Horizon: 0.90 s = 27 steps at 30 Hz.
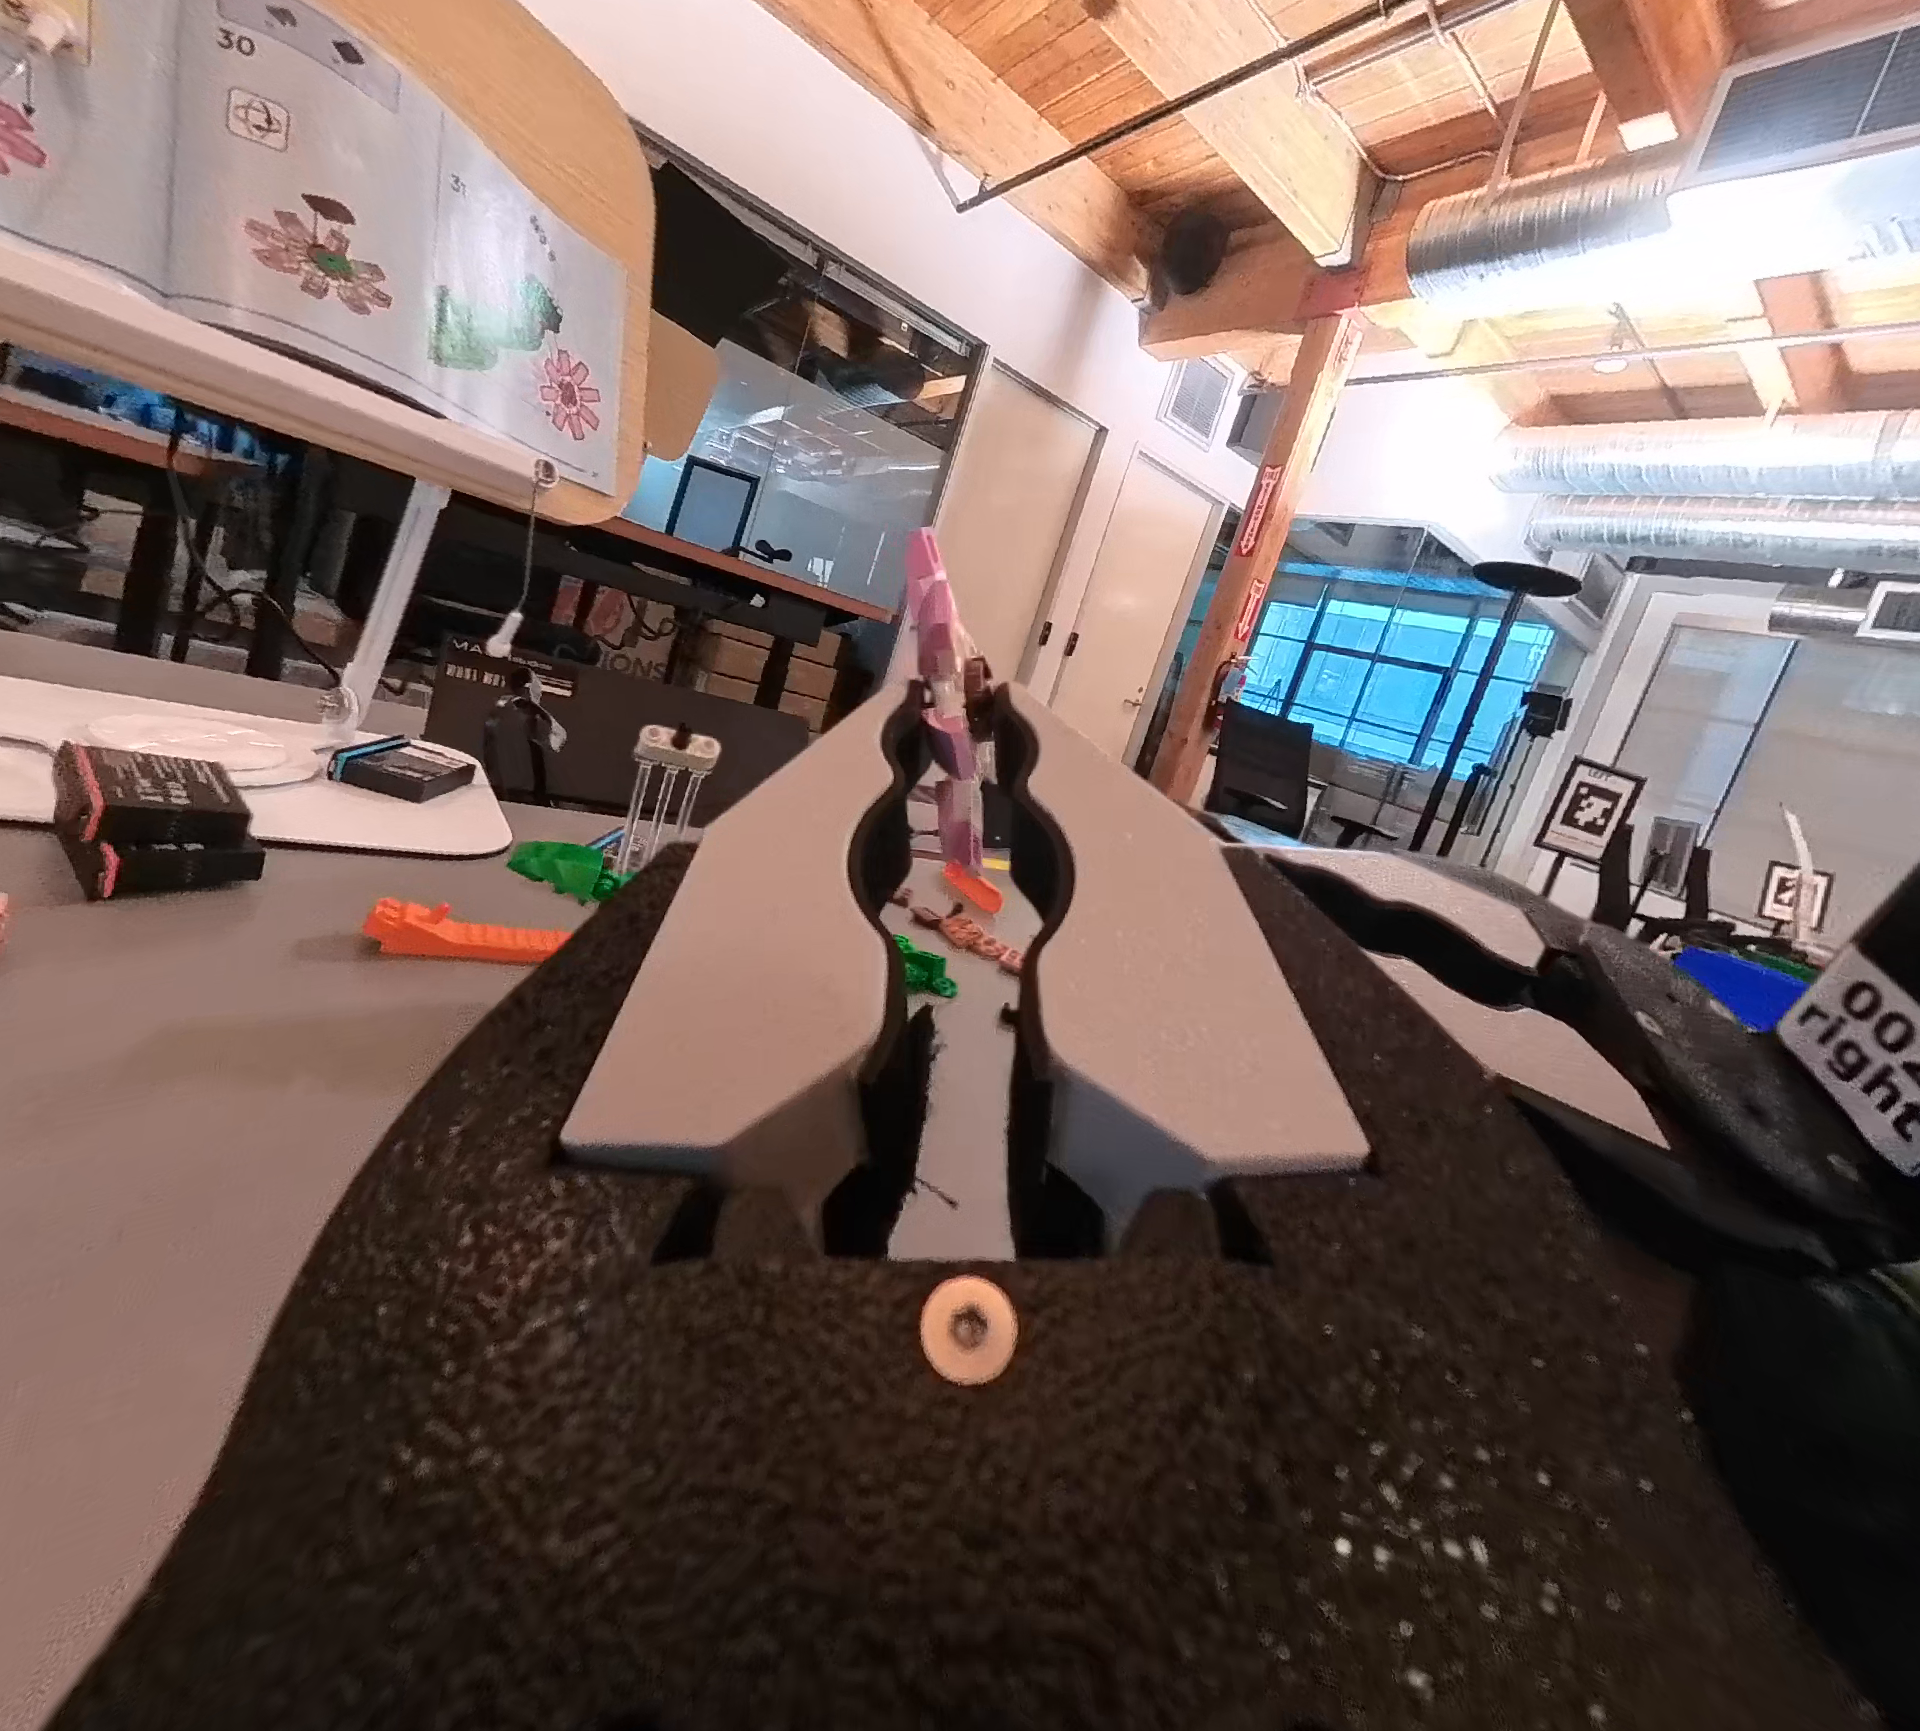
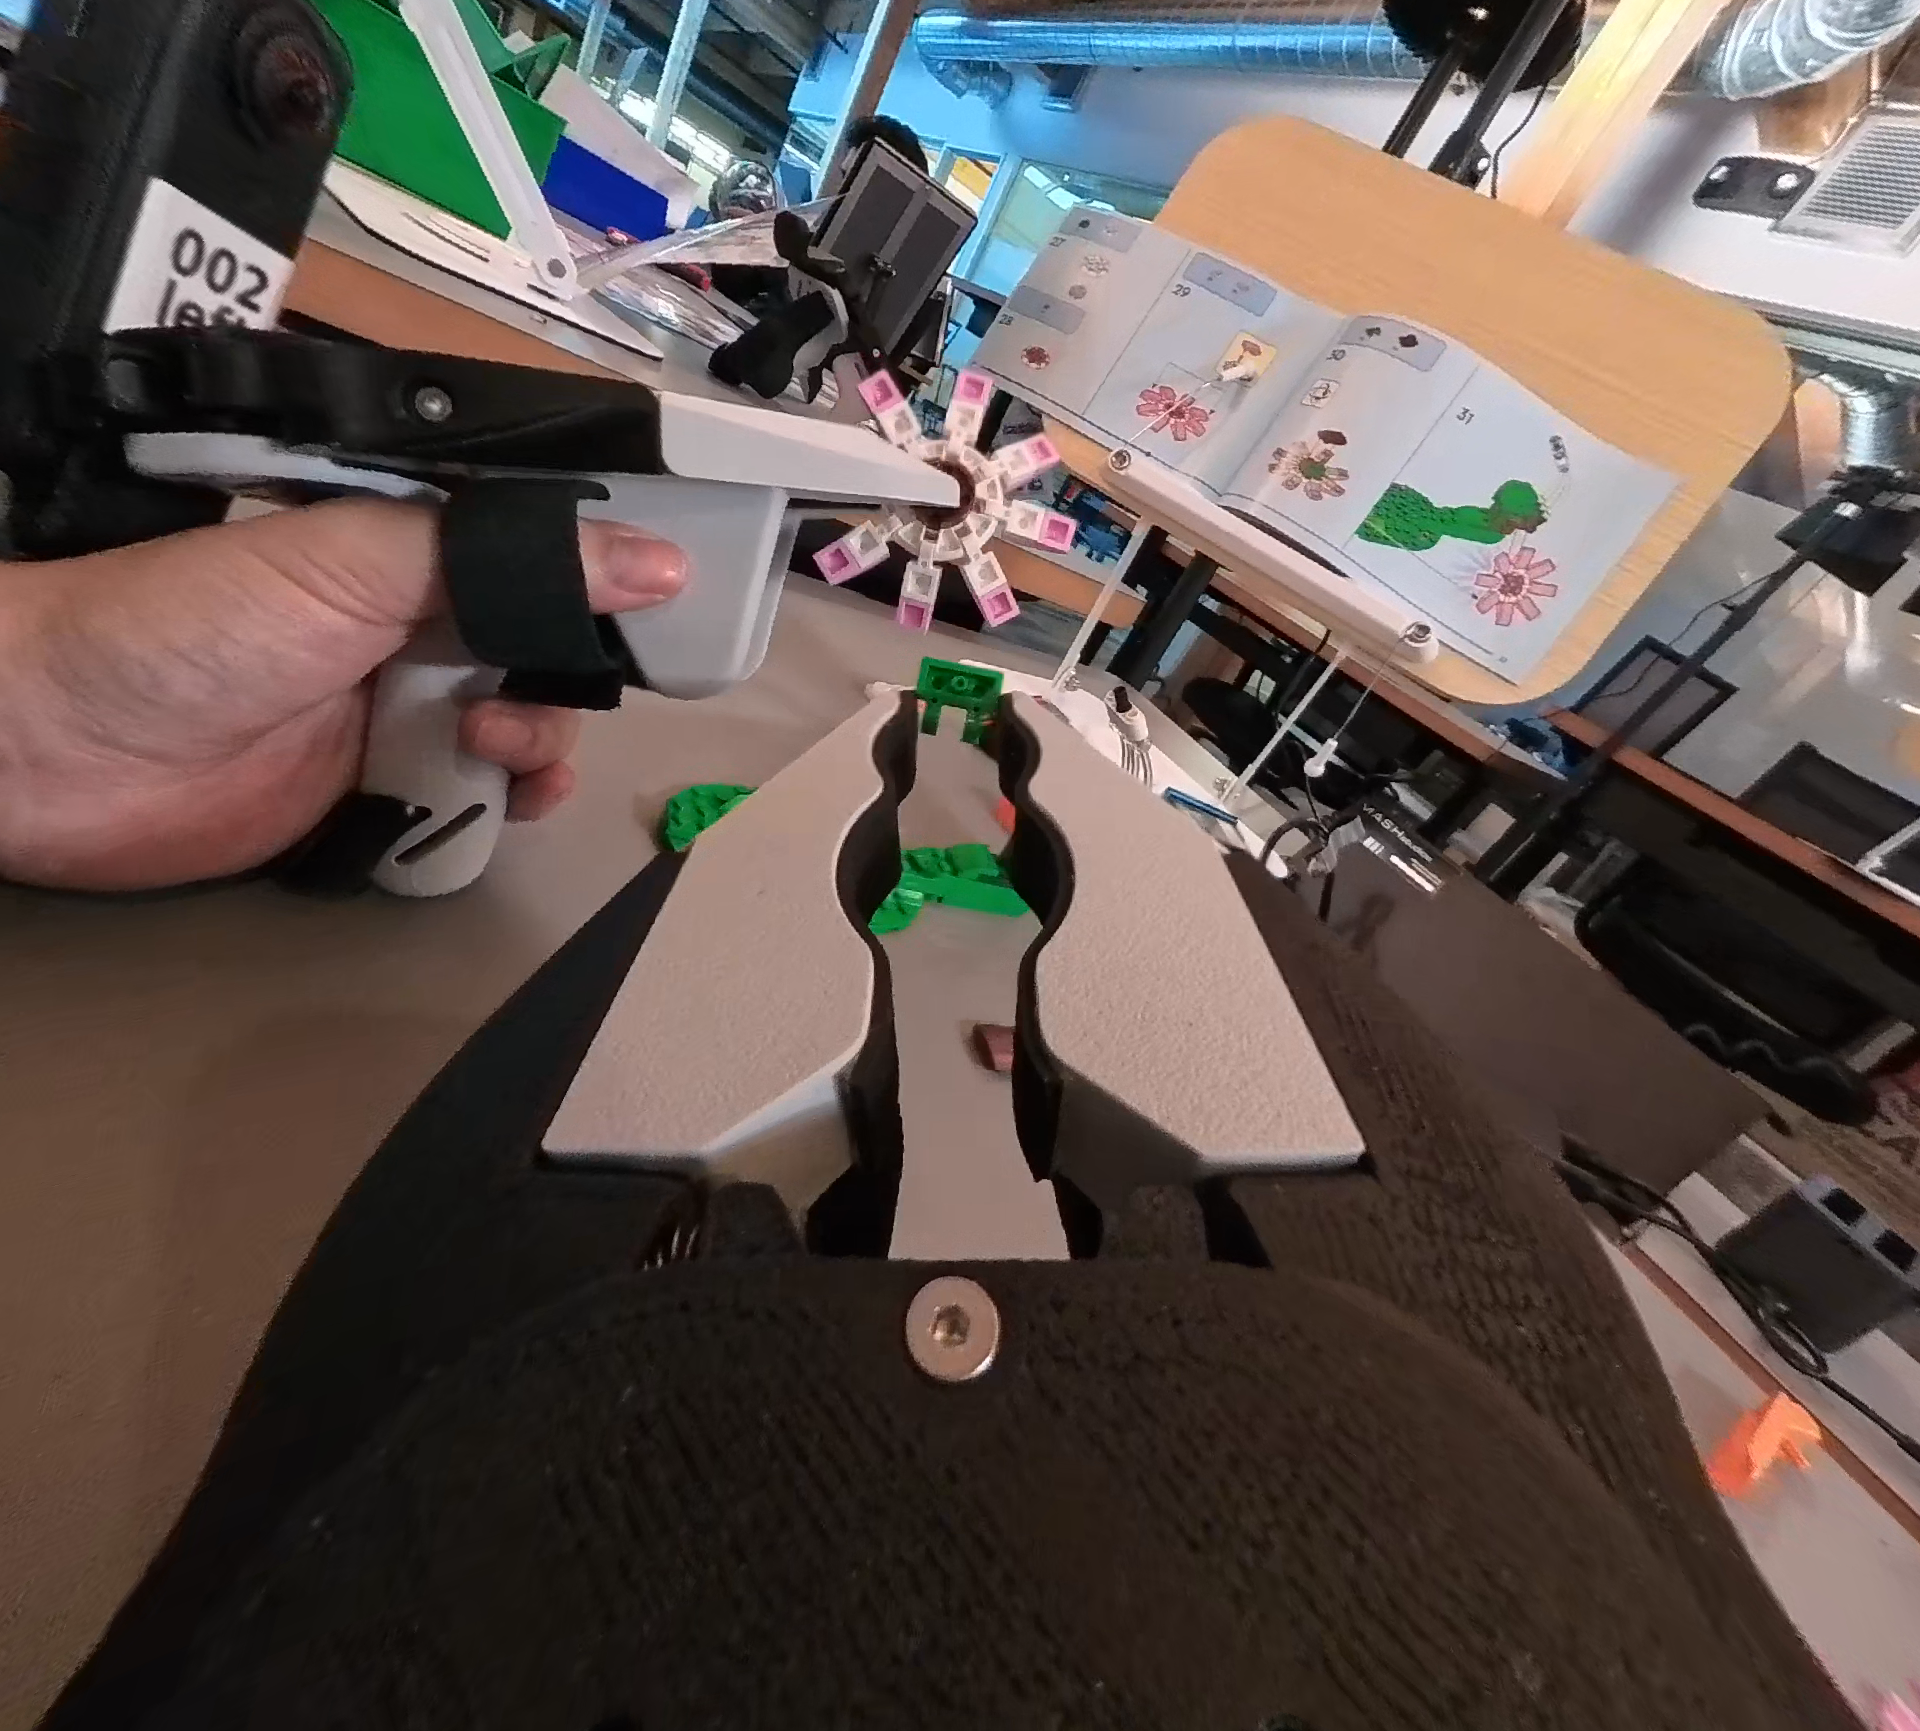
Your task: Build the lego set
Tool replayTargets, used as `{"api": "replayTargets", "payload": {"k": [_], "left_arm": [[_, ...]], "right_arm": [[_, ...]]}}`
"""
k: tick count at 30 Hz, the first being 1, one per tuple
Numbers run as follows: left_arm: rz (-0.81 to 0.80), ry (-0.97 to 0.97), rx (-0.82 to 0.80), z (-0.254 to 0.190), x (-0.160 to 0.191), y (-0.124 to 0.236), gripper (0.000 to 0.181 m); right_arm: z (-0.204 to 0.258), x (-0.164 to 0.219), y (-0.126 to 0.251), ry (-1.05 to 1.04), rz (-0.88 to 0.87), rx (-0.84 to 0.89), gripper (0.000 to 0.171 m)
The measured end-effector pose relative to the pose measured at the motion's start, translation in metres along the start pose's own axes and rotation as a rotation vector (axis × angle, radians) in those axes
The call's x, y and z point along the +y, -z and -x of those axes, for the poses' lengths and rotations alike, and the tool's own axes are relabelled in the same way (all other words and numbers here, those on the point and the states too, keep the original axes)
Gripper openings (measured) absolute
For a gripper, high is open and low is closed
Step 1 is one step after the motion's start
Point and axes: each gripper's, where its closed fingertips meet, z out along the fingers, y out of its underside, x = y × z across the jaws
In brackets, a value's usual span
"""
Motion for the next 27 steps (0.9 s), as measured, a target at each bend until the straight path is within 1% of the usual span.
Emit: {"api": "replayTargets", "payload": {"k": [4,8,12,15,19,20,22,24,27], "left_arm": [[0.001,0.004,0.007,-0.001,0.001,0.000,0.010],[0.033,0.004,0.068,-0.011,0.008,-0.004,0.009],[0.008,-0.016,0.053,-0.011,0.003,-0.003,0.009],[-0.011,0.121,0.005,-0.004,-0.003,0.000,0.009],[-0.010,0.419,-0.078,-0.008,-0.006,0.016,0.009],[-0.005,0.468,-0.108,-0.010,-0.006,0.021,0.009],[0.024,0.514,-0.183,-0.013,-0.004,0.032,0.009],[0.034,0.552,-0.205,-0.019,-0.004,0.040,0.009],[0.085,0.602,-0.236,-0.023,0.006,0.045,0.009]], "right_arm": [[-0.001,-0.001,0.000,0.015,-0.001,0.014,0.013],[0.001,-0.003,0.000,0.049,-0.003,0.019,0.013],[-0.001,-0.004,0.002,0.098,-0.001,0.047,0.014],[-0.006,-0.005,0.005,0.125,0.008,0.092,0.013],[-0.011,-0.002,0.007,0.157,0.036,0.142,0.014],[-0.011,-0.001,0.007,0.163,0.041,0.144,0.014],[-0.010,-0.001,0.007,0.170,0.044,0.145,0.014],[-0.010,-0.001,0.007,0.164,0.040,0.144,0.014],[-0.010,-0.003,0.008,0.144,0.025,0.131,0.014]]}}
